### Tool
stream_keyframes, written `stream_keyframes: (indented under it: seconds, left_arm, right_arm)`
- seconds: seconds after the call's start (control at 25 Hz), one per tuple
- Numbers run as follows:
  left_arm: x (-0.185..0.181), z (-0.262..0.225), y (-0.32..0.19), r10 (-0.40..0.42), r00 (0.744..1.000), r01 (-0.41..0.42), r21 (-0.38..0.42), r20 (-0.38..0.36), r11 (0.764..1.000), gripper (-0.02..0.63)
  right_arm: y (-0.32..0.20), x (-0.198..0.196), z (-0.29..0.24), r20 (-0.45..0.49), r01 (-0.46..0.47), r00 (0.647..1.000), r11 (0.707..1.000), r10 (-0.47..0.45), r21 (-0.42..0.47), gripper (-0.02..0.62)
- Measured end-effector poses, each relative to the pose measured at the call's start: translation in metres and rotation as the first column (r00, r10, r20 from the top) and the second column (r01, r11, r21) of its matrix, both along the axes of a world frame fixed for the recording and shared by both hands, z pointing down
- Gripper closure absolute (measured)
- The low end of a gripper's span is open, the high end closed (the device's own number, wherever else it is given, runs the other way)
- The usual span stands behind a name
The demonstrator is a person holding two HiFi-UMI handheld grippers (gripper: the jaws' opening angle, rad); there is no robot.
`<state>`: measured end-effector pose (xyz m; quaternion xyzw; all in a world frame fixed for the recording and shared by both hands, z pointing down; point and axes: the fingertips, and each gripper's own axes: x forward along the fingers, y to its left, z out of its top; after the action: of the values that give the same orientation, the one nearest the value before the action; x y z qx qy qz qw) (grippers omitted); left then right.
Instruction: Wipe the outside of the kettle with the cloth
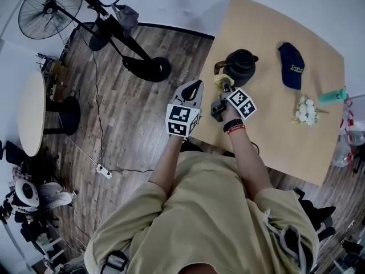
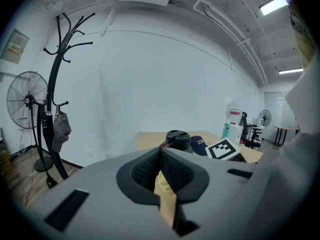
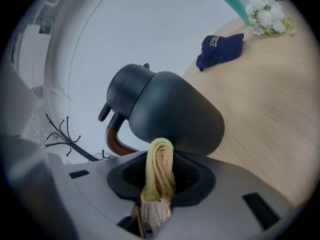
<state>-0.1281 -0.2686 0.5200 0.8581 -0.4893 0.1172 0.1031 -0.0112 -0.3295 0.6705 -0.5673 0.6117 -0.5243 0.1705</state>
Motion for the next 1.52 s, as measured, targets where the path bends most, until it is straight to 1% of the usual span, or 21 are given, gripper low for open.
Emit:
stream_keyframes:
  seconds: [0.32, 0.56, 0.8, 1.08, 1.28, 1.52]
  left_arm:
    - [0.019, 0.002, 0.001, 0.032, 0.999, -0.032, -0.003, 0.009, 0.999, 0.583]
    - [0.043, 0.005, 0.003, 0.056, 0.998, -0.056, -0.010, 0.010, 0.998, 0.583]
    - [0.068, 0.009, 0.006, 0.080, 0.997, -0.080, -0.019, 0.015, 0.997, 0.583]
    - [0.083, 0.010, 0.004, 0.081, 0.996, -0.080, -0.025, 0.022, 0.996, 0.583]
    - [0.093, 0.014, 0.003, 0.086, 0.996, -0.085, -0.027, 0.021, 0.996, 0.583]
    - [0.102, 0.013, 0.002, 0.092, 0.996, -0.092, -0.020, 0.013, 0.996, 0.583]
  right_arm:
    - [0.008, 0.011, 0.005, 0.004, 0.034, 0.999, 0.999, -0.034, -0.016, 0.472]
    - [0.016, 0.029, 0.008, 0.017, 0.056, 0.998, 0.998, -0.055, -0.040, 0.472]
    - [0.021, 0.046, 0.006, 0.000, 0.078, 0.997, 0.996, -0.078, -0.037, 0.472]
    - [0.021, 0.063, -0.002, -0.006, 0.095, 0.995, 0.995, -0.095, -0.026, 0.472]
    - [0.020, 0.077, -0.004, -0.040, 0.107, 0.993, 0.994, -0.108, -0.014, 0.472]
    - [0.021, 0.096, -0.007, -0.095, 0.100, 0.990, 0.995, -0.100, -0.003, 0.472]
